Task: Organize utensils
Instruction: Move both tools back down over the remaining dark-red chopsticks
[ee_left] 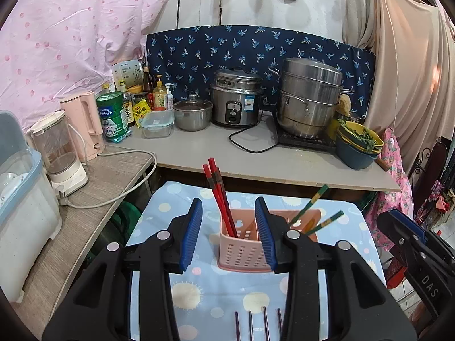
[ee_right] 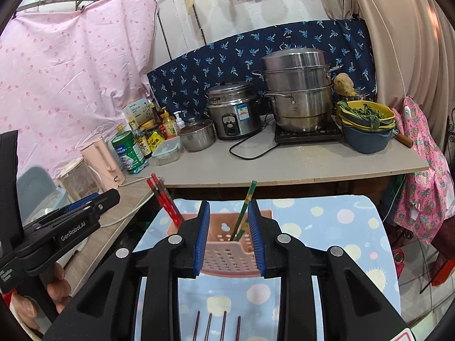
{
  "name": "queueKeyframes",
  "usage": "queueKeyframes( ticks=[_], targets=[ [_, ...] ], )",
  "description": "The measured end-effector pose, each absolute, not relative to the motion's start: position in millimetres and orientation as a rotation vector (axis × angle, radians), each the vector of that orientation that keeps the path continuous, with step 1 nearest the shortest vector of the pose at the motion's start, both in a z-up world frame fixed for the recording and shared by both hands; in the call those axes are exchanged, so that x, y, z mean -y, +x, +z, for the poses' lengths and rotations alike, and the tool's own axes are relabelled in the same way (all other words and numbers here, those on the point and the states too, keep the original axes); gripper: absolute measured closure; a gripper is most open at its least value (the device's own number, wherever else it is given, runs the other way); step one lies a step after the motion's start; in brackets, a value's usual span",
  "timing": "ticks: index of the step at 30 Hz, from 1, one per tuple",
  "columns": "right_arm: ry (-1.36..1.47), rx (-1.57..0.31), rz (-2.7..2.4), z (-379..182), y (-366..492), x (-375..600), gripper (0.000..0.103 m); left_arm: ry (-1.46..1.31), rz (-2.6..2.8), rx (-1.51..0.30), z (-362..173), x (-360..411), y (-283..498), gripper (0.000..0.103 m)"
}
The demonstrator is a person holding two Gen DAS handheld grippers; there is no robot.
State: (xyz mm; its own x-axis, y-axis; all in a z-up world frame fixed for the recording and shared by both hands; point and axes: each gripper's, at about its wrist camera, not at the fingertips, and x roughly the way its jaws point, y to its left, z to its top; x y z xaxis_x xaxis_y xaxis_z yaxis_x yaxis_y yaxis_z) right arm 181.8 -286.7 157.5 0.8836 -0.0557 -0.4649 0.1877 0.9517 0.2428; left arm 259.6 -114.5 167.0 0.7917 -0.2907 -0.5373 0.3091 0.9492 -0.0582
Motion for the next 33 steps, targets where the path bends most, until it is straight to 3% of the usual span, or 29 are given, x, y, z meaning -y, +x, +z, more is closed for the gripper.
queueKeyframes(
  ticks=[16, 33],
  targets=[
    [0.289, -0.528, -0.114, 123.4, 109.3, 262.1, 0.076, 0.073, -0.321, -0.649, 124.7, 87.5, 197.2, 0.066],
    [0.329, -0.750, -0.102, 28.2, 40.2, 237.7, 0.076, 0.115, -0.335, -0.824, 41.7, 62.0, 135.9, 0.066]
  ],
)
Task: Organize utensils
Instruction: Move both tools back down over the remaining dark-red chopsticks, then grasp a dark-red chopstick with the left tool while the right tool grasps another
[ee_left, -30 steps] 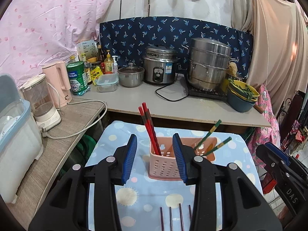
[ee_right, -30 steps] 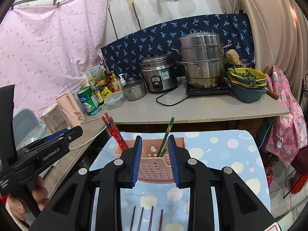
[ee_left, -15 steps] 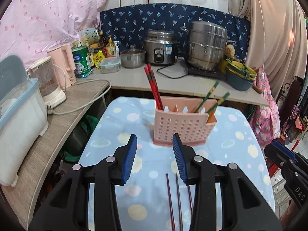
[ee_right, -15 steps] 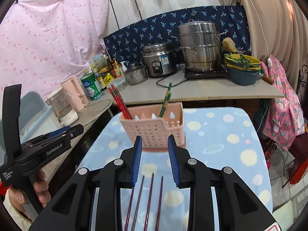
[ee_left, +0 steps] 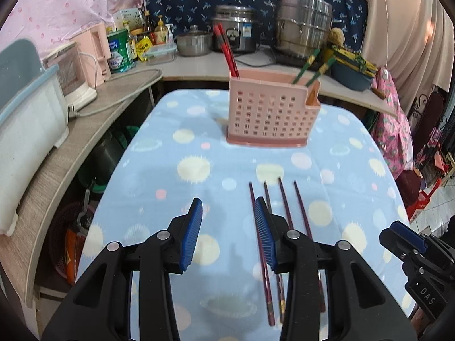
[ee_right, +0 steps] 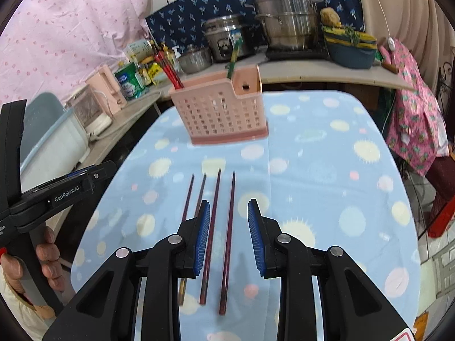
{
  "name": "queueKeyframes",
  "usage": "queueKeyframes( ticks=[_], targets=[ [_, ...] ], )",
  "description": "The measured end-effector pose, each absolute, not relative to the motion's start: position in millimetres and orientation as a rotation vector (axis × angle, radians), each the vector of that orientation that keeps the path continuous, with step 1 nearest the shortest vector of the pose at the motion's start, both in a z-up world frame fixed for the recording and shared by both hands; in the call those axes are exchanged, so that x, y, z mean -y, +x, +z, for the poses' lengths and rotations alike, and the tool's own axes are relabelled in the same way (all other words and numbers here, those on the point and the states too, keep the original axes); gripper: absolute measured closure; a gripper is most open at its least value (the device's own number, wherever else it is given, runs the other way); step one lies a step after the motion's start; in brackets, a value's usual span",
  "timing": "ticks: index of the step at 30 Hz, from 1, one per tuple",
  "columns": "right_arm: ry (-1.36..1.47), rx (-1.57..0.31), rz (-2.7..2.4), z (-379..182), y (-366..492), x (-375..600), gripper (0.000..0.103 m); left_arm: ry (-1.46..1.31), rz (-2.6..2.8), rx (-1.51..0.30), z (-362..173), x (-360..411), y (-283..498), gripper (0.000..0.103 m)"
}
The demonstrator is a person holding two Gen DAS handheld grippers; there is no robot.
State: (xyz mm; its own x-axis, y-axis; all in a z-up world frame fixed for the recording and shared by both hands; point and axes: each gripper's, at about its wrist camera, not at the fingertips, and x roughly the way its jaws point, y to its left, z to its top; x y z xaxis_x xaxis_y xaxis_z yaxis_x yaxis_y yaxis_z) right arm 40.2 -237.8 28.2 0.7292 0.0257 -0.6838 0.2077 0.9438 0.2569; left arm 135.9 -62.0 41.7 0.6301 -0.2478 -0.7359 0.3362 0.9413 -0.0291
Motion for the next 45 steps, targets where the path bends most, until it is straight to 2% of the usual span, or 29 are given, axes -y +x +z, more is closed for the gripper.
queueKeyframes(
  ticks=[13, 24, 28, 30, 33, 36, 45],
  targets=[
    [0.308, -0.892, -0.089, -39.4, 15.3, 206.8, 0.076, 0.146, -0.347, -0.967, -22.0, 48.9, 99.2, 0.066],
    [0.289, -0.959, -0.083, -70.6, 17.0, 193.0, 0.076, 0.167, -0.366, -1.025, -47.2, 51.9, 85.9, 0.066],
    [0.287, -0.975, -0.082, -77.3, 18.6, 191.4, 0.080, 0.171, -0.373, -1.036, -50.7, 54.7, 85.5, 0.066],
    [0.282, -0.981, -0.081, -79.7, 19.8, 190.5, 0.086, 0.173, -0.377, -1.039, -52.4, 56.0, 84.6, 0.066],
    [0.276, -0.991, -0.084, -83.2, 20.7, 190.5, 0.091, 0.176, -0.381, -1.036, -53.0, 57.5, 82.9, 0.057],
    [0.270, -0.989, -0.091, -84.3, 20.1, 191.1, 0.095, 0.178, -0.390, -1.035, -53.4, 59.5, 81.0, 0.056],
    [0.295, -0.987, -0.110, -85.3, 15.3, 197.4, 0.096, 0.194, -0.419, -1.048, -58.7, 69.6, 74.0, 0.056]
  ],
)
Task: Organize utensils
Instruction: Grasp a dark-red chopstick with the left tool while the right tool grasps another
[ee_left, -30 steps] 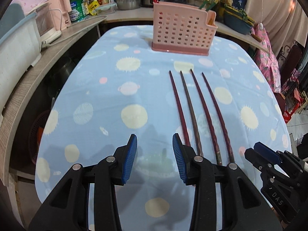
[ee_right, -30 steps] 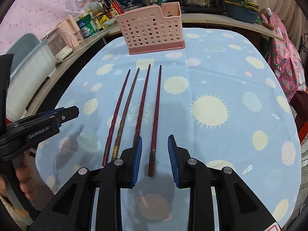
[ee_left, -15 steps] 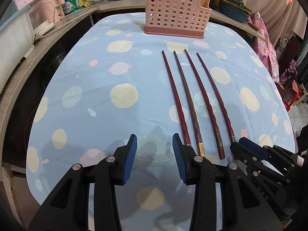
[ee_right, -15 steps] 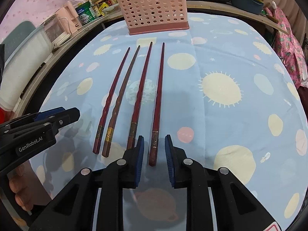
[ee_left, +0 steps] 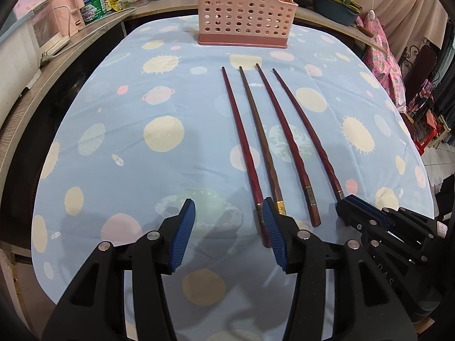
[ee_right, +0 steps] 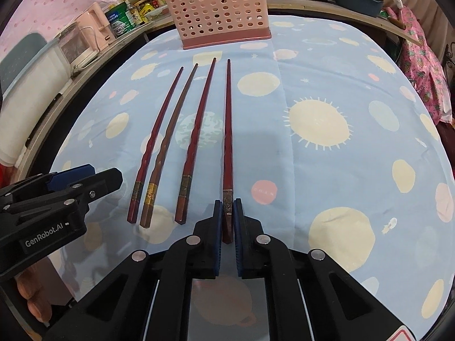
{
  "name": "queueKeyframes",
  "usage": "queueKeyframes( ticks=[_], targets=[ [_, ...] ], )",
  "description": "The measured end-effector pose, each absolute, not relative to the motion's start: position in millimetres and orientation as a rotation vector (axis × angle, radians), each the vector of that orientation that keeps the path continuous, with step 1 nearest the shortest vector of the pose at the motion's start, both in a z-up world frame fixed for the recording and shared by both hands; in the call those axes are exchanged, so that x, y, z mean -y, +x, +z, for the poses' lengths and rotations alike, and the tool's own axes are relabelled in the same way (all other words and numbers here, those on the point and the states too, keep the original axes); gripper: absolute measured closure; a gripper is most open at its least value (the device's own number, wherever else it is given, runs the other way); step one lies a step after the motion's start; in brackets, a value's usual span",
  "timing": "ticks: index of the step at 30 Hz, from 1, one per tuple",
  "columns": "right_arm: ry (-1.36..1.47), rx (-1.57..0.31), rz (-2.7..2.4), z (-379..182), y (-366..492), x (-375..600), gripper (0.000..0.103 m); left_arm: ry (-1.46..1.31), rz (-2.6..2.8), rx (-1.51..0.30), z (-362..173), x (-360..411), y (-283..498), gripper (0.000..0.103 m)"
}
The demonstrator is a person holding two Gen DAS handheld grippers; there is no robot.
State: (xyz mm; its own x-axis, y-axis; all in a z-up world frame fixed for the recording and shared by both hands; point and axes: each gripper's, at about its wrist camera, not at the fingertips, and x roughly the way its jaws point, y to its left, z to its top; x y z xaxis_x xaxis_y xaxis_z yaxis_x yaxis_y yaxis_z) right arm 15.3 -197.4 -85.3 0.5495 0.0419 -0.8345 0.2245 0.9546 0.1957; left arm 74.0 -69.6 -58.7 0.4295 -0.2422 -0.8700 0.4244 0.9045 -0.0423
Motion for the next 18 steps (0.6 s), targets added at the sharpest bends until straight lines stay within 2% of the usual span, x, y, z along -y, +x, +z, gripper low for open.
queueKeyframes(
  ticks=[4, 18],
  targets=[
    [0.310, -0.987, -0.114, -85.8, 12.6, 201.1, 0.096, 0.203, -0.433, -1.055, -61.8, 75.2, 71.1, 0.052],
    [0.314, -0.987, -0.114, -85.8, 12.1, 201.2, 0.096, 0.222, -0.420, -1.081, -79.0, 79.5, 70.3, 0.052]
  ],
)
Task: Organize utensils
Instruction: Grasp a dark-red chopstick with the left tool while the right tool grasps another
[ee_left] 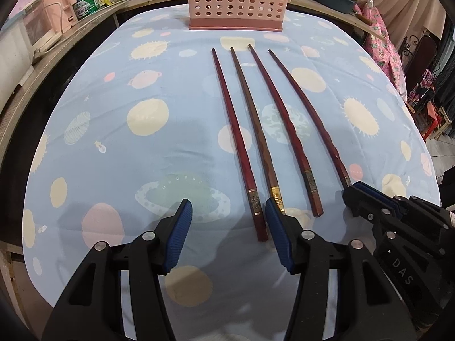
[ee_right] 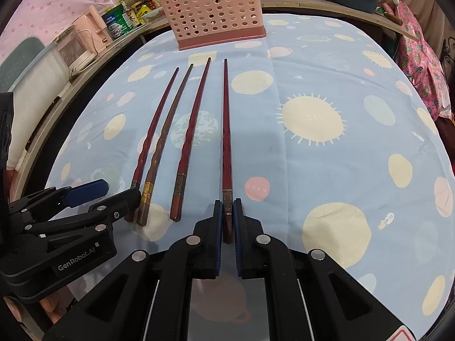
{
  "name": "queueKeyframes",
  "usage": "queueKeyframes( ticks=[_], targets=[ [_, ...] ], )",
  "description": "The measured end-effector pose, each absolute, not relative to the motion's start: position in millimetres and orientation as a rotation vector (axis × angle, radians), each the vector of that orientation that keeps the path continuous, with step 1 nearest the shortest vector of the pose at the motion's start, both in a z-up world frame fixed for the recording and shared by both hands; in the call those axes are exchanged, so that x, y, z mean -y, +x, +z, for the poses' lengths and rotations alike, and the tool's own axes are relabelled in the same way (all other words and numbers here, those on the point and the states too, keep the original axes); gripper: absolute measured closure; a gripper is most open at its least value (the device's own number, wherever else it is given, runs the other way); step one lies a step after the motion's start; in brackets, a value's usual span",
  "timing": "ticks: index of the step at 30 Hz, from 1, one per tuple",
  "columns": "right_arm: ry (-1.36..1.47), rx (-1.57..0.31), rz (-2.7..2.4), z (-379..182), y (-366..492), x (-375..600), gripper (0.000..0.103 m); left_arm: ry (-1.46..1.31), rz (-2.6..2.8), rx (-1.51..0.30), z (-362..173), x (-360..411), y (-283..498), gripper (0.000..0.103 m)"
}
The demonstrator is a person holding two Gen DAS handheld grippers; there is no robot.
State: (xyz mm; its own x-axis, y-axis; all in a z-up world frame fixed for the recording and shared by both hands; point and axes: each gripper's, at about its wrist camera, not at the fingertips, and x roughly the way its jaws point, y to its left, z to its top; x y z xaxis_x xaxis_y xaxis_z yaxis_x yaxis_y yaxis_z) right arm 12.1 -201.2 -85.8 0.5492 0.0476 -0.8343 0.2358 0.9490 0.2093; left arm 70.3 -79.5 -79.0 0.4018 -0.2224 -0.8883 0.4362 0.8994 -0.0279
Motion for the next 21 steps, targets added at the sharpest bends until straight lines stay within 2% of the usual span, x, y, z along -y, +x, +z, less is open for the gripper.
queueKeyframes(
  ticks=[3, 8, 10, 12, 21],
  targets=[
    [0.314, -0.987, -0.114, -85.7, 12.2, 201.1, 0.096, 0.231, -0.415, -1.073, -79.4, 79.6, 69.2, 0.055],
    [0.310, -0.988, -0.114, -86.2, 12.0, 200.8, 0.096, 0.224, -0.412, -1.072, -78.0, 76.4, 70.8, 0.076],
    [0.310, -0.988, -0.114, -86.1, 12.1, 200.6, 0.096, 0.215, -0.419, -1.082, -77.6, 74.8, 72.5, 0.091],
    [0.311, -0.988, -0.114, -86.3, 12.2, 200.8, 0.096, 0.207, -0.427, -1.090, -77.7, 73.3, 73.6, 0.096],
    [0.314, -0.971, -0.114, -78.3, 10.0, 201.6, 0.096, 0.192, -0.426, -1.084, -67.3, 69.8, 72.3, 0.096]
  ],
)
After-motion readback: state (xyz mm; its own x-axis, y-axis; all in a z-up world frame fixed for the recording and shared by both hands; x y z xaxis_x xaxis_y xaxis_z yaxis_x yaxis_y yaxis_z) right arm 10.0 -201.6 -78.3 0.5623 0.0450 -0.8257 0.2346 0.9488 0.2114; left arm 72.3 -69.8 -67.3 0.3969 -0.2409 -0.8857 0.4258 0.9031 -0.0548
